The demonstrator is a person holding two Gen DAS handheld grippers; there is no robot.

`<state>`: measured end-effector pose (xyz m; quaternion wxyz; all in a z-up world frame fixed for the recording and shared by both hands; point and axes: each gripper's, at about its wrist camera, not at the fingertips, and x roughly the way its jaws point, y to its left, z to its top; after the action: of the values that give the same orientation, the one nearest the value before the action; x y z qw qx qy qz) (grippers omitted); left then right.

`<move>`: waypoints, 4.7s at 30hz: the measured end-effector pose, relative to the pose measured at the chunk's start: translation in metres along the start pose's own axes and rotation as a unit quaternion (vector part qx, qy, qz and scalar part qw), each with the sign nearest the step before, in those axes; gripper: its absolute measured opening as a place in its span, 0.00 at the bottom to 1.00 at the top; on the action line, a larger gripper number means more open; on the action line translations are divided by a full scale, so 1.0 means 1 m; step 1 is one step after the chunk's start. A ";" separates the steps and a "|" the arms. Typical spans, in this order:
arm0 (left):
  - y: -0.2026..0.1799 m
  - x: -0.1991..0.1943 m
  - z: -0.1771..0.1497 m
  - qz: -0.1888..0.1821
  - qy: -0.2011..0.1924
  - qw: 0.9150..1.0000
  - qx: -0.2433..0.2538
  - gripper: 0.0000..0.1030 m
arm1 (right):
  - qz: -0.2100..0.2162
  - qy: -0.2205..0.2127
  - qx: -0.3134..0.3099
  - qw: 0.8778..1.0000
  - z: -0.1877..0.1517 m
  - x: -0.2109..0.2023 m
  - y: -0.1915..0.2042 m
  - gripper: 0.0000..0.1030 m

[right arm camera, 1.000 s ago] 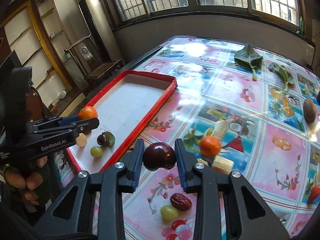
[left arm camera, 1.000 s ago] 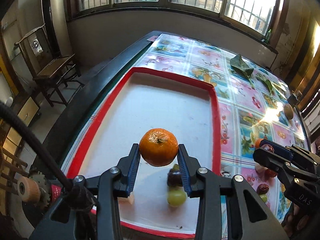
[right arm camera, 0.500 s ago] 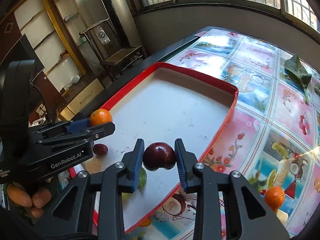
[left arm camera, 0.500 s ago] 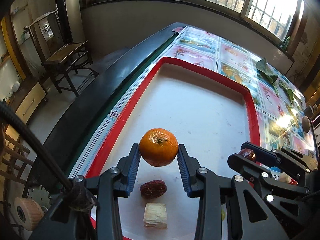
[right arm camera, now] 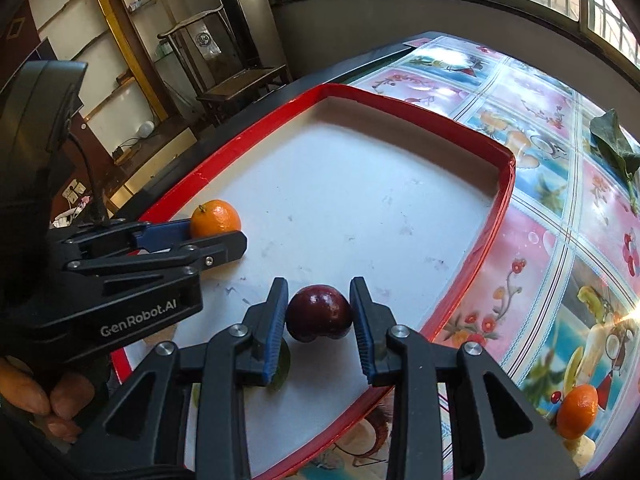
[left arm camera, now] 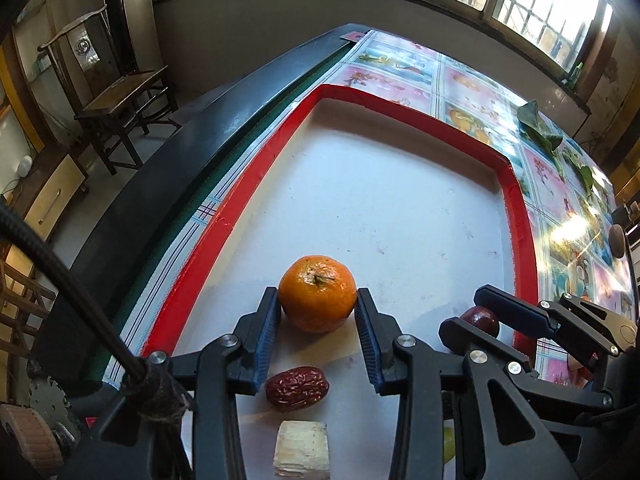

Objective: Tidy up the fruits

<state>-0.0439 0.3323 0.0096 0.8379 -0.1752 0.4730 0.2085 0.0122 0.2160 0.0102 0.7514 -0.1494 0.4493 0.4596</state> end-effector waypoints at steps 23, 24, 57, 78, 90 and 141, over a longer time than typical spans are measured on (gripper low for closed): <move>-0.060 -0.065 -0.025 -0.005 -0.054 0.997 0.048 0.58 | -0.035 -0.076 0.064 0.994 -0.053 -0.106 -0.042 0.52; -0.064 -0.065 -0.026 -0.006 -0.053 0.997 0.051 0.59 | -0.038 -0.078 0.068 0.994 -0.058 -0.111 -0.045 0.52; -0.166 -0.071 -0.087 -0.077 -0.002 0.987 0.143 0.63 | -0.111 -0.096 0.226 0.963 -0.195 -0.197 -0.164 0.59; -0.202 -0.046 -0.074 -0.076 0.031 0.986 0.149 0.63 | -0.131 -0.136 0.287 0.939 -0.232 -0.234 -0.213 0.59; -0.219 -0.043 -0.053 -0.090 0.018 0.985 0.147 0.63 | -0.148 -0.150 0.310 0.927 -0.246 -0.250 -0.231 0.59; -0.203 -0.037 -0.033 -0.124 -0.002 0.983 0.139 0.33 | -0.223 -0.118 0.280 0.926 -0.202 -0.237 -0.246 0.31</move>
<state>0.0198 0.1359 0.0444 0.8746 -0.1141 0.4699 0.0362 0.0660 -0.1755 0.0448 0.8934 0.0260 0.4229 0.1495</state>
